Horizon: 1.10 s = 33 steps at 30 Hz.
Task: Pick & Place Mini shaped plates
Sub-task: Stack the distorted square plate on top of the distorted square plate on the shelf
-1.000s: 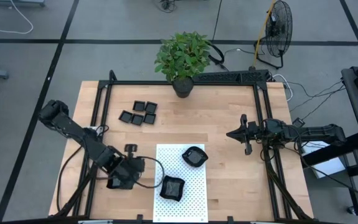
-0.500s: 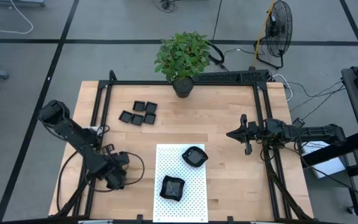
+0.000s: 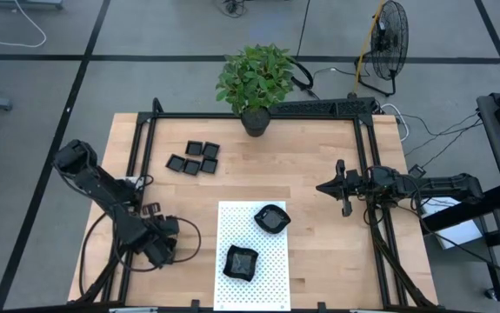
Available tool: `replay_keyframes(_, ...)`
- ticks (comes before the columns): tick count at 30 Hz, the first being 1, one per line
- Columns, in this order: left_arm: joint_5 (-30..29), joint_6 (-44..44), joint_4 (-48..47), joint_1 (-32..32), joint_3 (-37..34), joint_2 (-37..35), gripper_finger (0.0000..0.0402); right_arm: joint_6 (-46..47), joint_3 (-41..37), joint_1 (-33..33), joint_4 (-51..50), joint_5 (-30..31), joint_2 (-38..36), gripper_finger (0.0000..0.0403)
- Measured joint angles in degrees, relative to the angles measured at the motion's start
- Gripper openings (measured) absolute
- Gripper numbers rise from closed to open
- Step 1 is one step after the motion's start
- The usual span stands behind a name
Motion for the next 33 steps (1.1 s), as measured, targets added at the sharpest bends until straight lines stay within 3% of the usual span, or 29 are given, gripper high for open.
replay_keyframes(12, -3.22, 3.36, -1.42, -2.25, 6.95, 0.0, 0.0127, 0.0, 0.0, 0.01, 0.0, -0.02, 0.0, 0.0)
replay_keyframes(27, -15.27, -1.97, 2.32, -8.38, 6.86, 0.0, 0.0117, 0.0, 0.0, 0.0, 0.0, 0.0, -0.02, 0.0)
replay_keyframes(33, -15.92, -0.96, 3.89, -9.18, 5.9, 0.0, 0.0117, 0.0, 0.0, 0.02, 0.0, 0.0, -0.02, 0.0)
